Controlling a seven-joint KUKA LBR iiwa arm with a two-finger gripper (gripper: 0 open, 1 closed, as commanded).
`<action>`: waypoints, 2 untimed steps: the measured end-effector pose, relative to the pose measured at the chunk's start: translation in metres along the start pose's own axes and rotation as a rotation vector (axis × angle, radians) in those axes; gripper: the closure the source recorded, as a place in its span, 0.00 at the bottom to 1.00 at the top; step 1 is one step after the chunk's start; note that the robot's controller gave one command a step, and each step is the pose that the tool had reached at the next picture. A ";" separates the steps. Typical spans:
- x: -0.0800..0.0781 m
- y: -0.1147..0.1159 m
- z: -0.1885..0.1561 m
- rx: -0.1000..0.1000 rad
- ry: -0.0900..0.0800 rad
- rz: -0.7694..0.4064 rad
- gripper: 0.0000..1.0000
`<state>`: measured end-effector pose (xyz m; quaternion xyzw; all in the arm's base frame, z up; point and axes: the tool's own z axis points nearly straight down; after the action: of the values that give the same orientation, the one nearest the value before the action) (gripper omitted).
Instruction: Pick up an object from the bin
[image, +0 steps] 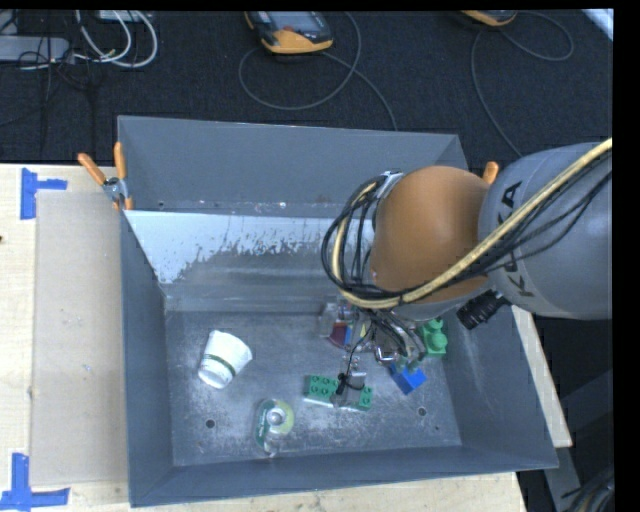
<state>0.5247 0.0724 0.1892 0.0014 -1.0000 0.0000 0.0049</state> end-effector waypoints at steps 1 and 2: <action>-0.002 -0.001 -0.004 0.000 -0.007 0.003 0.00; -0.002 -0.048 0.039 -0.001 0.000 0.079 0.00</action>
Offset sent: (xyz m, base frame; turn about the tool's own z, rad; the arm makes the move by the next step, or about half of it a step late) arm 0.0013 -0.0551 -0.0445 0.0895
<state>0.5260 0.0247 0.1500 -0.0381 -0.9993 -0.0001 0.0049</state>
